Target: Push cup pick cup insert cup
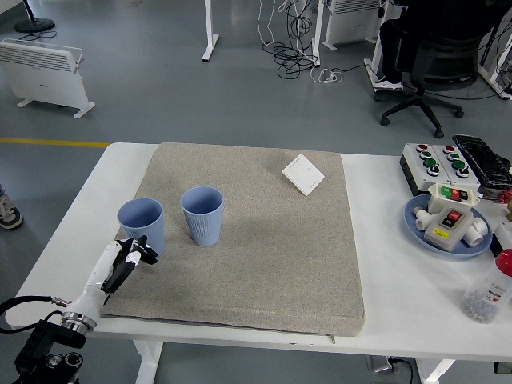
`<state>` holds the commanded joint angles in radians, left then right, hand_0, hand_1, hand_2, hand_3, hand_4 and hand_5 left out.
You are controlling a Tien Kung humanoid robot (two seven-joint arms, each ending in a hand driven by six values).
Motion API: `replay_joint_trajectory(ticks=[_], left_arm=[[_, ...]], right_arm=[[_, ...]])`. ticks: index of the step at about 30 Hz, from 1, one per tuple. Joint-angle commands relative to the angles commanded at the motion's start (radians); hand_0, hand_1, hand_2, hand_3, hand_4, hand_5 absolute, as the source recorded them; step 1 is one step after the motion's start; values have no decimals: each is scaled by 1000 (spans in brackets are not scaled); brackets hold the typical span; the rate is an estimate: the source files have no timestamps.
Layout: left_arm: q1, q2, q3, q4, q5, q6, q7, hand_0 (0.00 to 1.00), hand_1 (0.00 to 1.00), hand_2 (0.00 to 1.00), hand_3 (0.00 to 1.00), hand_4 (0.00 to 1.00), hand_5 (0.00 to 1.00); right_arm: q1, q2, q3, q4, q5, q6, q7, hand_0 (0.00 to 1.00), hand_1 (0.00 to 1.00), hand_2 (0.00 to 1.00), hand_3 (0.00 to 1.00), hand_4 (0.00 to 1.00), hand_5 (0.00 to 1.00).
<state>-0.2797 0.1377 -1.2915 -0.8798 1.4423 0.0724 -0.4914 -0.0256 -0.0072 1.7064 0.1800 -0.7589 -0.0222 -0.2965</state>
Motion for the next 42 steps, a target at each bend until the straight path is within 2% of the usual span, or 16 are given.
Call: replay_joint_trajectory(ticks=[10,18,27,42], left_arm=[[-66,-4,35,68,-22,-1,-9,548,450,441,414,565,998],[-129,-37,42,143,-35,2,-22,553,451,442,415,564,998],[-175,-54,55,202,-56,2,-32,569,473,453,422,560,998],[-256,-63,68,300,-57,-3,-50,574,490,465,426,550,998]], right_arm=[[0,-3,-20,0,10,-2,-3,726,682,784,670,262,397],[1,-4,-32,0,13,-3,-4,726,681,784,671,262,398],[-5,-7,-52,0,24,-5,-4,726,681,785,671,259,406],[-3,-10,-82,0,32,-9,-8,724,681,784,671,257,413]])
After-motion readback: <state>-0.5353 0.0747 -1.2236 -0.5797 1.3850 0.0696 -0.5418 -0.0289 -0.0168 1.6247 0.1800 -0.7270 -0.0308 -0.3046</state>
